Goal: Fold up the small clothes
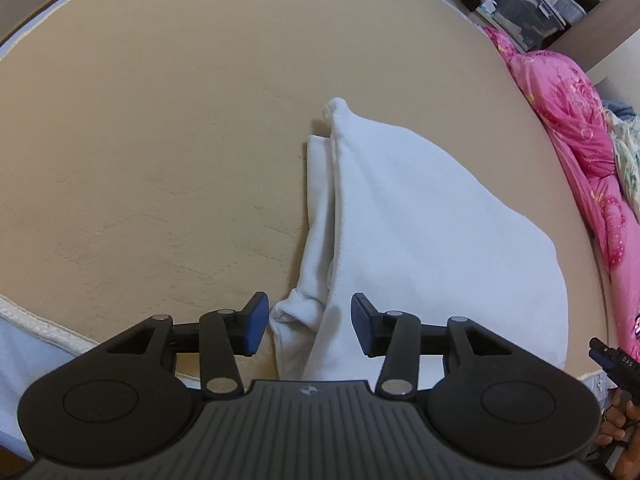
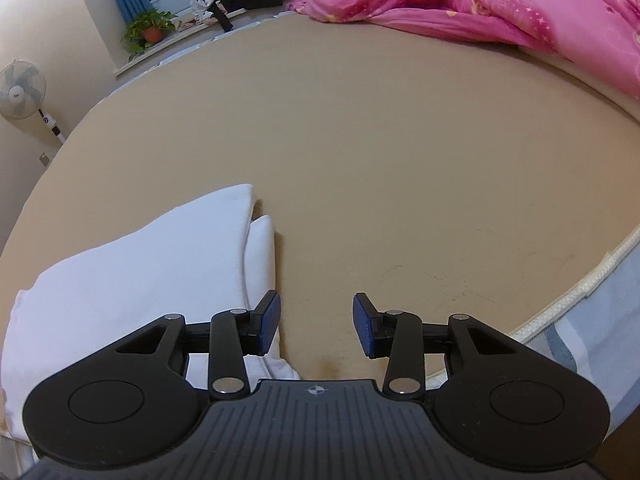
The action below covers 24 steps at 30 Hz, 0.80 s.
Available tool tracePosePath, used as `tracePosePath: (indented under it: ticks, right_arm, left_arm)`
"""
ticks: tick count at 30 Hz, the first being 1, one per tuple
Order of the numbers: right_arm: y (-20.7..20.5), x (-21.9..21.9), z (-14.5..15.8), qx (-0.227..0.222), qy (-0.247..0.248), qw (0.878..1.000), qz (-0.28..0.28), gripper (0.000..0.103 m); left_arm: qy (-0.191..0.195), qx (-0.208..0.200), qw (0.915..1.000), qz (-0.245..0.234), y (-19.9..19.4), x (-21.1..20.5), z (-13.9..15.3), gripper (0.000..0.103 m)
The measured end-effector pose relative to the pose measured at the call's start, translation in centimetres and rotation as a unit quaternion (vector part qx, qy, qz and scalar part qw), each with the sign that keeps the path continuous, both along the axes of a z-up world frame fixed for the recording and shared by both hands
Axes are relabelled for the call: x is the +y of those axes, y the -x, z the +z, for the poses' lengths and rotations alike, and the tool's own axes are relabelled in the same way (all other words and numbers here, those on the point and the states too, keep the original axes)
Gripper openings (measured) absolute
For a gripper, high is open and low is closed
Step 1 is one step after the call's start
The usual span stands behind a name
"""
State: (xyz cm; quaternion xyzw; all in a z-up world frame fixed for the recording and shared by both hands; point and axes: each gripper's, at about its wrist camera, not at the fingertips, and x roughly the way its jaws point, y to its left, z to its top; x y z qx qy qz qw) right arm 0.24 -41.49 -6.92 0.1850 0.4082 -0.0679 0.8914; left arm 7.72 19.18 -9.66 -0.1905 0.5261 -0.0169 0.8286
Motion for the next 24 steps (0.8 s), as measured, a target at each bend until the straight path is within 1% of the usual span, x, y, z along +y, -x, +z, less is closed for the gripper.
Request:
tracePosePath:
  ticks: [4, 13, 16, 21, 24]
  right_arm:
    - [0.3, 0.2, 0.3, 0.001, 0.008, 1.0, 0.01, 0.042]
    - [-0.1, -0.4, 0.0, 0.003, 0.001, 1.0, 0.003, 0.042]
    - [-0.2, -0.4, -0.1, 0.005, -0.001, 1.0, 0.003, 0.042]
    - [-0.3, -0.6, 0.0, 0.004, -0.003, 1.0, 0.003, 0.042]
    - [-0.3, -0.6, 0.0, 0.002, -0.005, 1.0, 0.004, 0.042]
  left_arm:
    - [-0.003, 0.006, 1.0, -0.001, -0.5, -0.2, -0.3, 0.05]
    - [-0.009, 0.014, 0.9998, -0.007, -1.5, -0.6, -0.8, 0.05]
    - [-0.01, 0.015, 0.9998, -0.007, -1.7, -0.7, -0.9, 0.054]
    - [-0.014, 0.023, 0.9996, -0.011, -2.2, -0.9, -1.4, 0.055]
    - [-0.023, 0.034, 0.9991, -0.013, -2.7, -1.1, -2.0, 0.059]
